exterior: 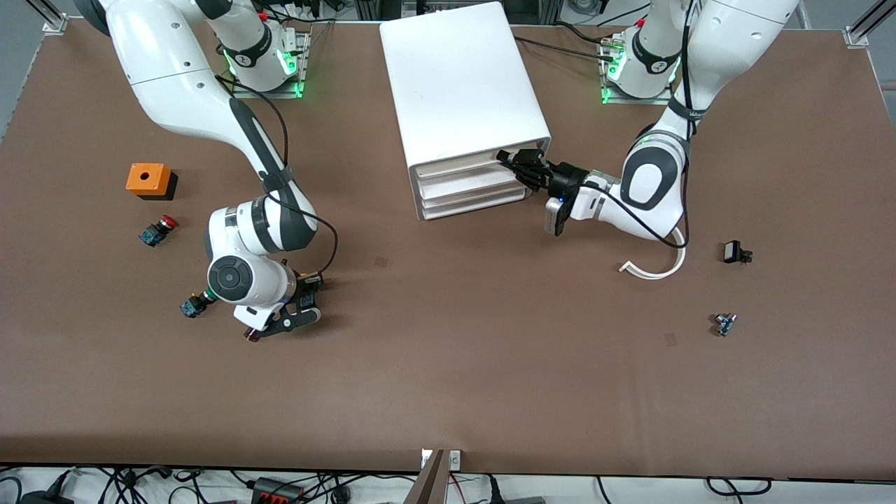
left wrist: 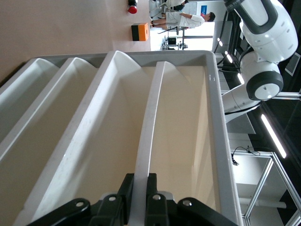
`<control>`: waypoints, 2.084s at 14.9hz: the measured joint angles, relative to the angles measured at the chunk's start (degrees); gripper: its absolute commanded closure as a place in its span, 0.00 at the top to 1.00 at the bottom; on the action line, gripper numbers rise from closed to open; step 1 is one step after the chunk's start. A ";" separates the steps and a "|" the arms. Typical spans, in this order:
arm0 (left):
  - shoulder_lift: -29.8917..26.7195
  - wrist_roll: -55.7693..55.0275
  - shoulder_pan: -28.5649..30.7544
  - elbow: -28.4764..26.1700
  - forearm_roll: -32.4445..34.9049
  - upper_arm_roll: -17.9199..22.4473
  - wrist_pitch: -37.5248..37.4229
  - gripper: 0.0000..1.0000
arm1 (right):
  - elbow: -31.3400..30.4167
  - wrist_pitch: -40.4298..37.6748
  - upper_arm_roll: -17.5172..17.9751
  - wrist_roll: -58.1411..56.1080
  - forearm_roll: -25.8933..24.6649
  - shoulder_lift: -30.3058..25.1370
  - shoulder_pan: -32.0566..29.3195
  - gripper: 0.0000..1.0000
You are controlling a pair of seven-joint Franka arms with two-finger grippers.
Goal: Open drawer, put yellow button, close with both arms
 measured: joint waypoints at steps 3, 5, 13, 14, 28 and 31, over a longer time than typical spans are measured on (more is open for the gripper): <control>0.14 0.34 0.00 0.41 0.00 0.00 0.09 0.00 | 0.33 0.03 -0.08 0.00 0.00 -0.01 0.00 0.00; 0.78 0.34 0.06 1.55 0.01 0.15 0.31 0.00 | 1.64 0.11 -0.23 -0.06 -0.02 -0.10 0.00 0.00; 9.70 -0.60 1.17 17.44 4.31 4.46 -0.48 0.12 | 19.54 -13.14 -0.32 -0.30 -0.23 -3.64 0.74 0.00; 10.41 -1.55 1.33 19.33 5.39 4.75 -0.49 0.39 | 21.48 -14.96 -0.24 -0.30 -0.23 -3.97 1.19 0.00; 6.57 -39.30 2.61 36.68 31.80 5.67 -7.55 1.00 | 27.01 -18.64 0.20 17.48 -0.18 -10.63 21.77 0.00; 2.33 -49.59 2.42 37.51 45.72 5.19 -11.14 1.00 | 27.17 -17.96 0.20 24.98 -0.18 -9.30 26.10 0.00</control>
